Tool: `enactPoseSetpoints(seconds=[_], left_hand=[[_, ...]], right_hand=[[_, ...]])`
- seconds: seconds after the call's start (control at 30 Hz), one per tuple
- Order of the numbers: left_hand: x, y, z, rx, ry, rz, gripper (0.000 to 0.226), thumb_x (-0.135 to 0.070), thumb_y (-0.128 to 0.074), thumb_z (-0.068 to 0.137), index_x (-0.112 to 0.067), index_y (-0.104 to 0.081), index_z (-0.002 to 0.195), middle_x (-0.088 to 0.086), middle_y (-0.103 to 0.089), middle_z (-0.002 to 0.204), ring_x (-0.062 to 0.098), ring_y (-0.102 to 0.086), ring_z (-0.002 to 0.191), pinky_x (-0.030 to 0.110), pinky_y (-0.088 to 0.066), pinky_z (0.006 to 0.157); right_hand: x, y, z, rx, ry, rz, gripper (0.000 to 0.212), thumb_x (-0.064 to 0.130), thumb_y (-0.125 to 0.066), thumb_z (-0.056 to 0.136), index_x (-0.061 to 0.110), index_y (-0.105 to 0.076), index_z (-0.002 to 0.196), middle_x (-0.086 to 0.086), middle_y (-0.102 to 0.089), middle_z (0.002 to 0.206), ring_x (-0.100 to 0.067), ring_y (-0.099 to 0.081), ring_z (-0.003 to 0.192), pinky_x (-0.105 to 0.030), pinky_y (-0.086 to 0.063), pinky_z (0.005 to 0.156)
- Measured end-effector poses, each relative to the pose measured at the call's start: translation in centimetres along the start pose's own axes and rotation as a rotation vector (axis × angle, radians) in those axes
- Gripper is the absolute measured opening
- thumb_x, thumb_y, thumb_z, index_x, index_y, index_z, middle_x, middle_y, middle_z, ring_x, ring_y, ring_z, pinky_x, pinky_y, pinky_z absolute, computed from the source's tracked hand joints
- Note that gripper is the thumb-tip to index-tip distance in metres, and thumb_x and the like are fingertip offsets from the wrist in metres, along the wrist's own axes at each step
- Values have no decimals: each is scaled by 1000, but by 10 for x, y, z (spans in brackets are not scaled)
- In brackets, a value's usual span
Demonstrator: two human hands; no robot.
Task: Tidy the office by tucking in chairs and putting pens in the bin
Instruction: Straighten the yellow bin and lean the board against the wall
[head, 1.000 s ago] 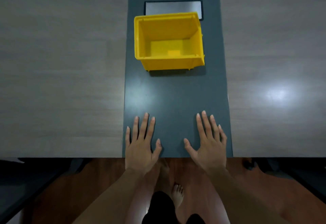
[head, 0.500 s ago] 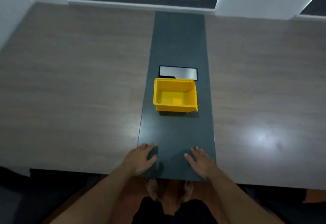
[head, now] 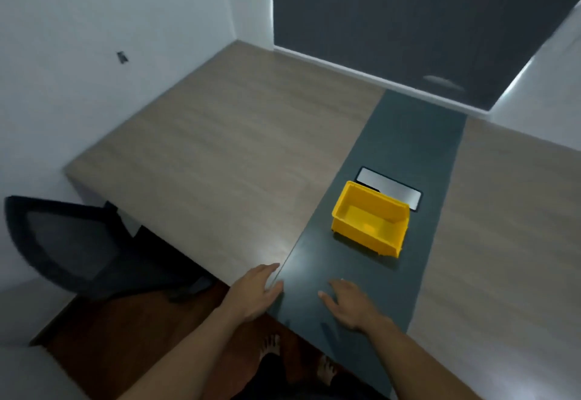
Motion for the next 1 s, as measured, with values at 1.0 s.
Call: enactPoseSetpoints(seconds=[1.0], left_hand=[[303, -8, -453, -788, 876, -545, 66, -66, -45, 102, -34, -41, 160, -6, -45, 164, 15, -43, 151, 35, -38, 122]], right_hand=[[422, -259, -43, 385, 811, -562, 93, 85, -18, 89, 26, -40, 157, 0, -49, 156, -22, -41, 145, -49, -38, 118]])
Point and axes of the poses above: each hand's wrist, its own z-axis towards the middle knuckle, its own y-axis out of the back of the hand, x = y × z, the point moved 10 cm from there along z, towards the middle knuckle
